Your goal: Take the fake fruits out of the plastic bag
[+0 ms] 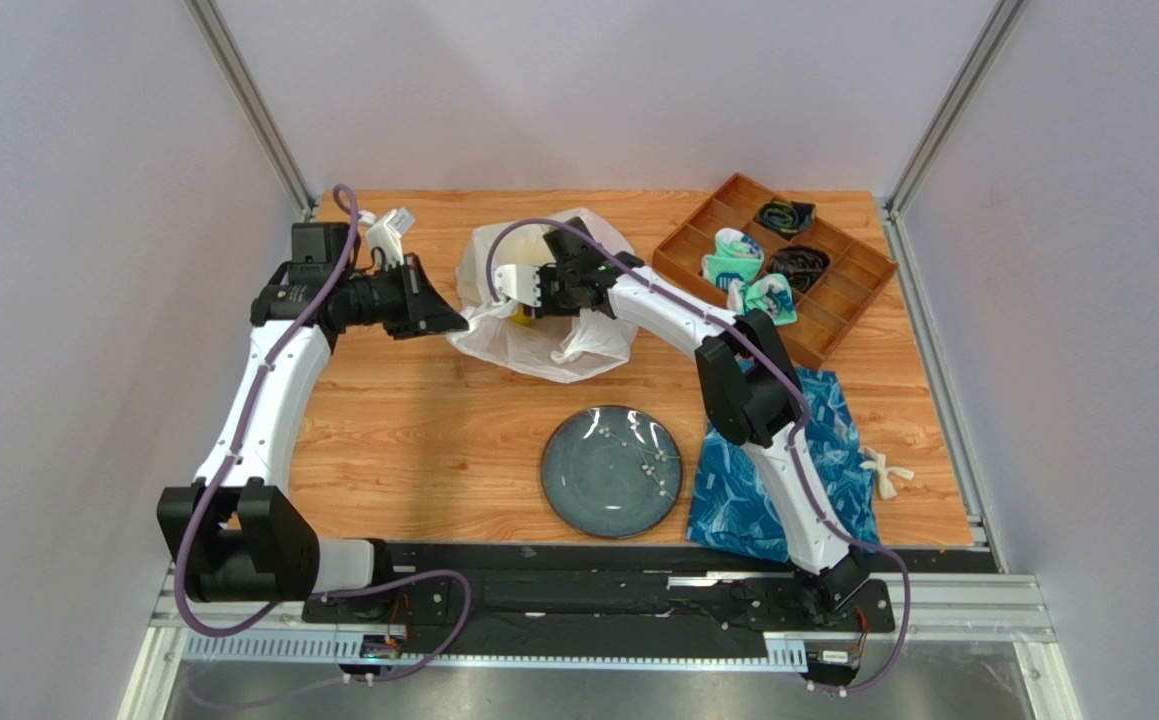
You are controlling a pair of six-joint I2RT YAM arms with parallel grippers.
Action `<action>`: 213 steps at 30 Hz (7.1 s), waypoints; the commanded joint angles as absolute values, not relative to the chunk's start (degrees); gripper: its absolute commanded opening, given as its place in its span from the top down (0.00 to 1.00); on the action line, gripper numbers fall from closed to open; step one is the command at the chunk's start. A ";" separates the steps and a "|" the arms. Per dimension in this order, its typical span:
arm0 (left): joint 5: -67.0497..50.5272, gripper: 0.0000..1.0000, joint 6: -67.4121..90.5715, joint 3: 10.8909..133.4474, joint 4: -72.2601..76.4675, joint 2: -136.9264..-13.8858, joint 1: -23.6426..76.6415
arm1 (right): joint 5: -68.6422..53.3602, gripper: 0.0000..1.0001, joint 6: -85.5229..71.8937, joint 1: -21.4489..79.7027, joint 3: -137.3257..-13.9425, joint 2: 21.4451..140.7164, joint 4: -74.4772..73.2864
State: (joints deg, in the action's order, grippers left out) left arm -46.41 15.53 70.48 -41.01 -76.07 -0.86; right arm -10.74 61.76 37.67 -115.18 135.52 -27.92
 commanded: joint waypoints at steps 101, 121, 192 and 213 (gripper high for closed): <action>-45.79 1.00 8.17 80.35 -39.55 -71.99 -2.99 | -21.48 0.04 14.33 48.34 -75.32 72.51 -30.26; -45.97 1.00 5.45 82.08 -44.82 -69.78 -2.90 | 14.68 0.19 41.75 45.89 -81.83 92.99 -11.96; -54.14 1.00 28.38 61.00 -29.00 -60.82 1.41 | -20.86 0.97 21.52 48.25 -99.50 94.84 -38.85; -54.23 1.00 35.25 47.46 -25.58 -50.98 -4.92 | -1.08 1.00 30.93 51.24 -60.20 76.81 -29.64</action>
State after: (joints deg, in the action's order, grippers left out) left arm -54.08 35.81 46.89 -27.66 -51.44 -4.73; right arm -6.33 29.10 51.13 -60.45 78.98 -36.53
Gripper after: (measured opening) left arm 0.007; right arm 0.006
